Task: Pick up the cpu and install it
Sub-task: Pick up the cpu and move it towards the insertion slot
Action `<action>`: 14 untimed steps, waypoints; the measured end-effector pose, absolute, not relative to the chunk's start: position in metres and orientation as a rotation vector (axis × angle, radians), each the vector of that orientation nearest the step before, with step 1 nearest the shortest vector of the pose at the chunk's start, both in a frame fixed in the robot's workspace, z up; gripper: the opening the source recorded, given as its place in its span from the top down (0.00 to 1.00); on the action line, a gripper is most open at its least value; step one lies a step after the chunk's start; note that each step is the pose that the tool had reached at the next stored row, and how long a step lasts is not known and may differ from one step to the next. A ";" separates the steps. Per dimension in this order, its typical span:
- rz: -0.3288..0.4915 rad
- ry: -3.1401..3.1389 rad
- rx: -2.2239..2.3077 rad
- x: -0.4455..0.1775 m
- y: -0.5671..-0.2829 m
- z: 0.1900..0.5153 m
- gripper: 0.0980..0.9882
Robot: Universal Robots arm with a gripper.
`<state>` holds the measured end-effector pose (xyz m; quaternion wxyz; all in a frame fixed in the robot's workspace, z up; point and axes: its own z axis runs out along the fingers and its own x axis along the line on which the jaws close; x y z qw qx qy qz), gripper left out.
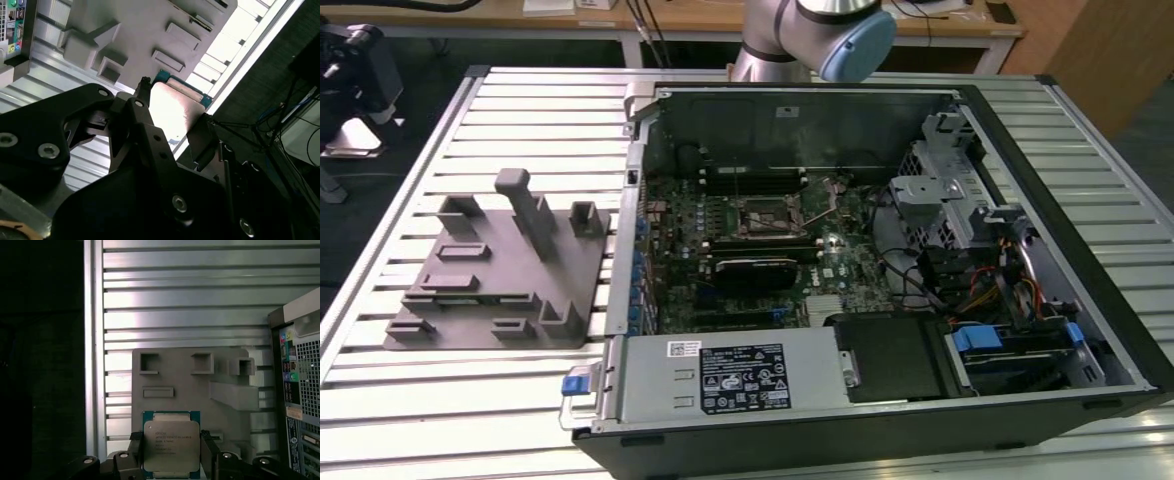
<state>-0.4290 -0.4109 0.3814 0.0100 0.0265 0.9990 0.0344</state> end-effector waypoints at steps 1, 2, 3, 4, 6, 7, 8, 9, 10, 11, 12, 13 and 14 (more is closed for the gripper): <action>0.107 3.119 0.083 -0.427 -0.411 0.381 0.50; 0.107 3.119 0.083 -0.424 -0.411 0.381 0.50; 0.107 3.119 0.083 -0.422 -0.411 0.381 0.50; 0.108 3.119 0.083 -0.419 -0.411 0.381 0.50; 0.108 3.119 0.083 -0.414 -0.411 0.381 0.50; 0.108 3.119 0.083 -0.411 -0.411 0.381 0.50; 0.108 3.119 0.083 -0.409 -0.411 0.381 0.50; 0.108 3.119 0.083 -0.407 -0.411 0.381 0.50; 0.108 3.119 0.083 -0.405 -0.411 0.381 0.50; 0.108 3.119 0.083 -0.403 -0.411 0.381 0.50; 0.108 3.119 0.083 -0.401 -0.411 0.381 0.50; 0.108 3.119 0.083 -0.399 -0.411 0.381 0.50; 0.108 3.119 0.083 -0.397 -0.411 0.381 0.50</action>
